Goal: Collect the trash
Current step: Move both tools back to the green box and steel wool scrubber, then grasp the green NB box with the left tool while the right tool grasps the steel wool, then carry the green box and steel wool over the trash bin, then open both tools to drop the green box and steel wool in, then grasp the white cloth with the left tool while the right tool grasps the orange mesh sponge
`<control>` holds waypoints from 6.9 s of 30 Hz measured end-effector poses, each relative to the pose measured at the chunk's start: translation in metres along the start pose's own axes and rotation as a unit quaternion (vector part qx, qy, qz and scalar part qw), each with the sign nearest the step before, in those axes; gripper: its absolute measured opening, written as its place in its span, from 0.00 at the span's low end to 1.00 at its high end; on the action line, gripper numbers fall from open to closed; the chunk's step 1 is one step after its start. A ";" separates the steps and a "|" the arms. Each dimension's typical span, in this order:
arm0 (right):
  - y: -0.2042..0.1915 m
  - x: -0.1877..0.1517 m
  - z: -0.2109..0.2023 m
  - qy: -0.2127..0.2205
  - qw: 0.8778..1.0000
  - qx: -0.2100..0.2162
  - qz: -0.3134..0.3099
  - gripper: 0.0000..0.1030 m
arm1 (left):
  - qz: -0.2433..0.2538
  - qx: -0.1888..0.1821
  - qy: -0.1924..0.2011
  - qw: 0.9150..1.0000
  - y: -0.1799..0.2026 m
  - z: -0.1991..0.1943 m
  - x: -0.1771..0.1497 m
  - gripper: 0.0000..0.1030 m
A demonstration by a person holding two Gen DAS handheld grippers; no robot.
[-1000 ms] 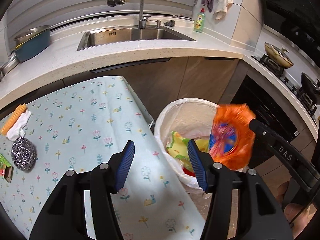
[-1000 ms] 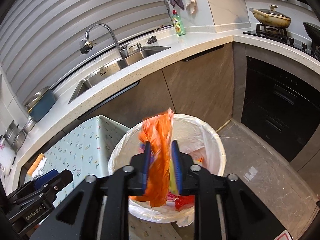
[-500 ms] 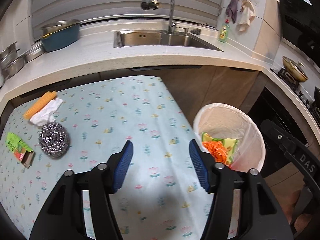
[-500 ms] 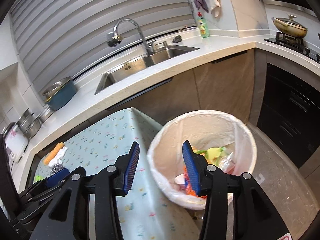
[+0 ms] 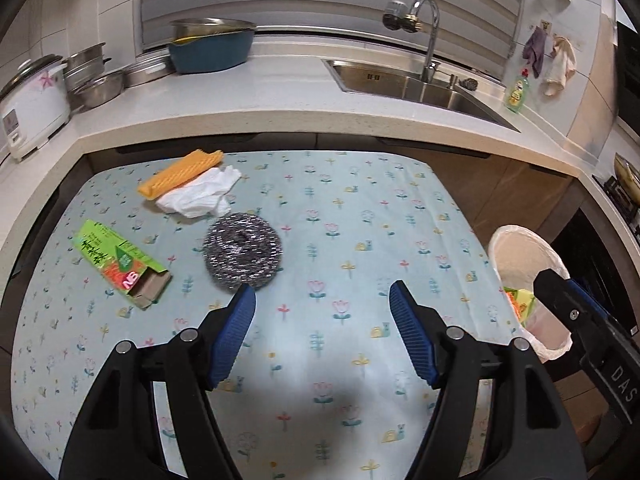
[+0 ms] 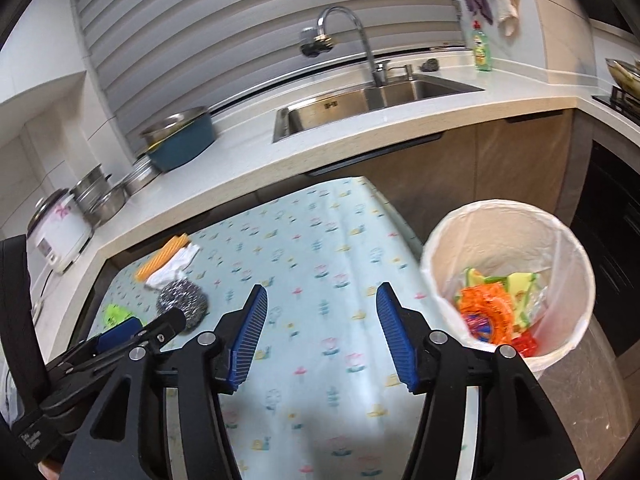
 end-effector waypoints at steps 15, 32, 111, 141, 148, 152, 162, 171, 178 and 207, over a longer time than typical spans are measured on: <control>-0.125 -0.032 0.018 -0.025 0.996 0.042 -0.074 0.66 | -0.101 0.082 -0.012 0.991 -0.142 -0.022 -0.011 0.67; -0.205 -0.039 0.079 -0.045 0.991 0.049 -0.116 0.78 | -0.189 0.120 -0.021 0.974 -0.223 0.006 0.004 0.85; 0.212 0.016 0.025 0.000 0.985 -0.118 0.123 0.65 | 0.109 -0.108 -0.108 0.982 0.231 0.100 -0.021 0.17; 0.186 0.033 0.038 0.012 0.988 -0.120 0.098 0.78 | 0.054 -0.079 -0.056 0.994 0.173 0.085 0.007 0.44; 0.150 0.038 0.031 0.017 0.992 -0.093 0.083 0.78 | 0.031 -0.056 -0.041 0.997 0.134 0.071 0.016 0.49; 0.117 0.037 0.032 0.014 0.995 -0.074 0.059 0.78 | 0.015 -0.038 -0.033 0.999 0.104 0.062 0.019 0.49; 0.033 0.026 0.039 0.002 0.999 -0.030 0.018 0.78 | -0.019 0.004 -0.021 1.000 0.030 0.044 0.026 0.49; -0.025 0.021 0.046 -0.002 1.000 -0.010 -0.013 0.78 | -0.037 0.024 -0.019 0.999 -0.021 0.039 0.030 0.50; -0.052 0.019 0.060 -0.008 1.000 -0.005 -0.024 0.78 | -0.024 0.044 -0.024 0.998 -0.058 0.051 0.042 0.54; -0.128 0.011 0.119 -0.038 0.997 0.024 -0.056 0.78 | -0.079 0.004 -0.038 0.996 -0.111 0.075 0.032 0.03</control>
Point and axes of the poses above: each gripper's, at about its wrist camera, not at the fingertips, and z roughly the way its jaws point, y to its right, x to its top, the point moved 7 cm from there along z, roughly the way its jaws point, and after that the axes turned 14 degrees about -x, right-handed, at the moved point
